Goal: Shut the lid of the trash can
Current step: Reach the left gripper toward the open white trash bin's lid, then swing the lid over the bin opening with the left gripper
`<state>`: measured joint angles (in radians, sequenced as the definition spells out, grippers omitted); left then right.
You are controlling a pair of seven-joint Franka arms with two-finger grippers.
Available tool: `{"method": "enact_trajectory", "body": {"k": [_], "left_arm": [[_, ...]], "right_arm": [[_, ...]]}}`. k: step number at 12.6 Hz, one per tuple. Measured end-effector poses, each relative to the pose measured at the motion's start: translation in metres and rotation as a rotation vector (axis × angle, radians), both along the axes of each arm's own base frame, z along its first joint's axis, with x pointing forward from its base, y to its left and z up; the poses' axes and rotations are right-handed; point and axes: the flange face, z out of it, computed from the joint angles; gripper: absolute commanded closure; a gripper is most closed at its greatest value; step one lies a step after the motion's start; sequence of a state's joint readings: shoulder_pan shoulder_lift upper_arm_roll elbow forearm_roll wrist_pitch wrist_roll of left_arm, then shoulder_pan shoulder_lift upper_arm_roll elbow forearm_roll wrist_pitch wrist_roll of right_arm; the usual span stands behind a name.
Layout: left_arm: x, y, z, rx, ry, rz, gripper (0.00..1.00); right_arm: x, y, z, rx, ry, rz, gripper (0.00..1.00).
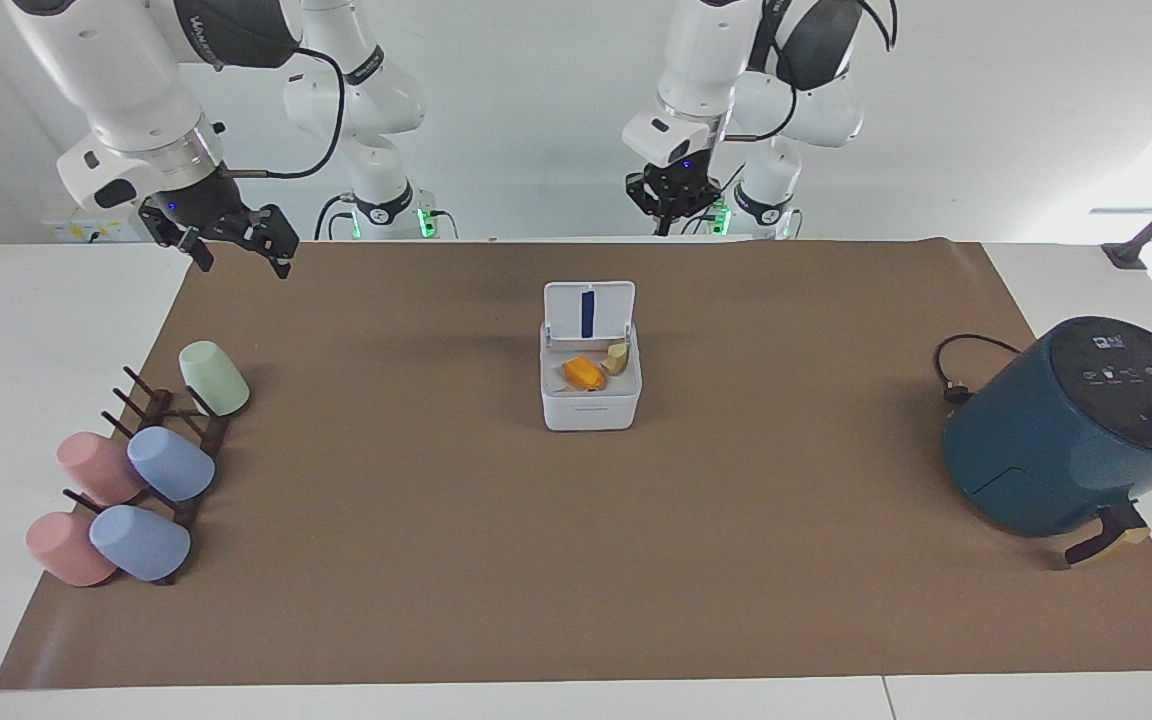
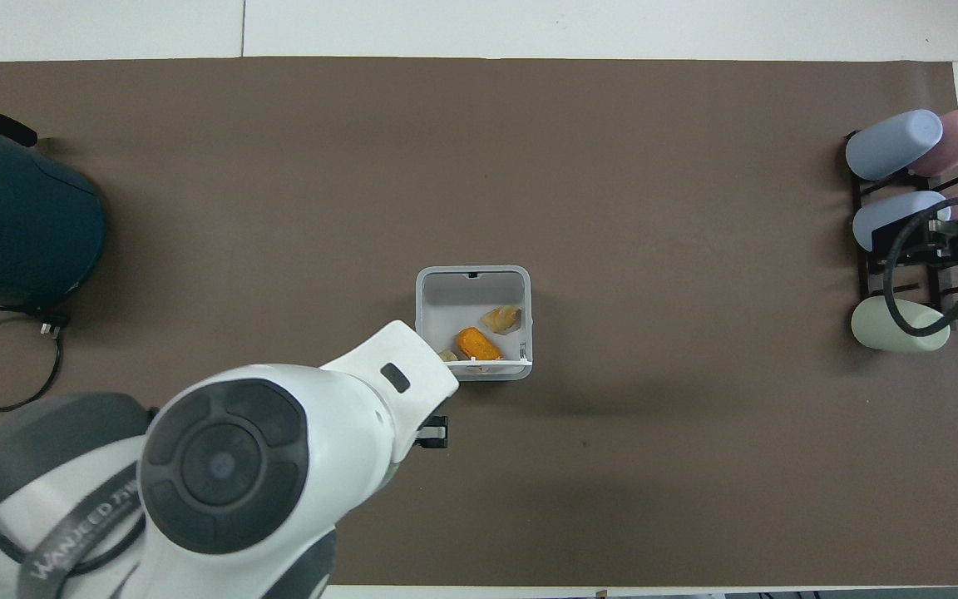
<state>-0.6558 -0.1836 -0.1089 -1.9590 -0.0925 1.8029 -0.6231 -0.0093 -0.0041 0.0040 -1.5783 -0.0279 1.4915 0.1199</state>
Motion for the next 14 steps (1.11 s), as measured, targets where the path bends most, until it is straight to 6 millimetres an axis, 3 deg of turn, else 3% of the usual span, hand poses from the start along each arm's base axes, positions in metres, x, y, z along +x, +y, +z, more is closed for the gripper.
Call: {"method": "enact_trajectory", "body": {"k": [2, 7, 10, 14], "left_arm": [[-0.016, -0.024, -0.020, -0.031, -0.028, 0.014, 1.00], [-0.004, -0.045, -0.055, -0.064, -0.044, 0.056, 1.00], [0.009, -0.048, -0.058, -0.094, -0.068, 0.080, 1.00], [0.040, -0.041, -0.059, -0.125, -0.092, 0.133, 1.00]], "right_arm": [[0.000, 0.000, 0.000, 0.000, 0.000, 0.000, 0.00], [0.000, 0.000, 0.000, 0.000, 0.000, 0.000, 0.00], [0.000, 0.000, 0.000, 0.000, 0.000, 0.000, 0.00], [0.000, 0.000, 0.000, 0.000, 0.000, 0.000, 0.00]]}}
